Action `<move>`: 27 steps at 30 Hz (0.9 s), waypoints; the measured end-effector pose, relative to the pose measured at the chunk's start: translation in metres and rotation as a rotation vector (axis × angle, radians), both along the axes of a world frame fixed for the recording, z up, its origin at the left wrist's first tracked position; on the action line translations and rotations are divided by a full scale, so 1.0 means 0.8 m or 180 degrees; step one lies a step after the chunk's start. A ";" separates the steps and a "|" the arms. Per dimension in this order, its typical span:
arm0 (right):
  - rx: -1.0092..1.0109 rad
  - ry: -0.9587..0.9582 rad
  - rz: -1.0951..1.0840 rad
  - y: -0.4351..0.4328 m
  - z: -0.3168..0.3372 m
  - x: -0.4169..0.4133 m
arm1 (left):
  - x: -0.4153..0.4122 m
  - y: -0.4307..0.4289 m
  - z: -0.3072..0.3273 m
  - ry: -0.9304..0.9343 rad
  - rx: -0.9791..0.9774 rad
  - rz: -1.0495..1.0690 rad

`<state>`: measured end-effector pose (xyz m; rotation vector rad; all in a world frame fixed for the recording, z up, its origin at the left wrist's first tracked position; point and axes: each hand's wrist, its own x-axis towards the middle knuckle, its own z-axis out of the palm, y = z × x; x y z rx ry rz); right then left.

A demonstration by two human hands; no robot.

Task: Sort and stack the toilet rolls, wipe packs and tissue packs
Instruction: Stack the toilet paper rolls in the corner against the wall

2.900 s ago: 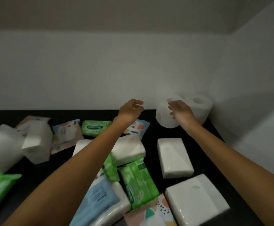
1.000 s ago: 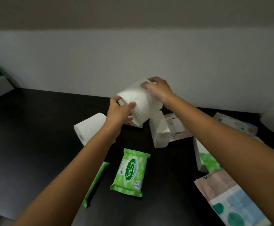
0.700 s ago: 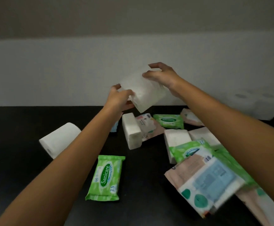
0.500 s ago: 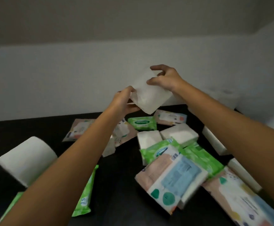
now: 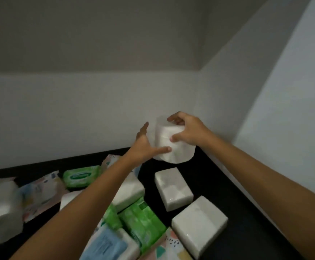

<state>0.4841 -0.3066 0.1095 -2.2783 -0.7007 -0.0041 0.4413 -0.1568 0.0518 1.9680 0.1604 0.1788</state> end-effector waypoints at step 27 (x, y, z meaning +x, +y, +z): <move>0.2247 0.1289 -0.0907 -0.053 -0.055 0.215 | 0.232 -0.047 0.008 -0.0216 -0.1061 -0.0064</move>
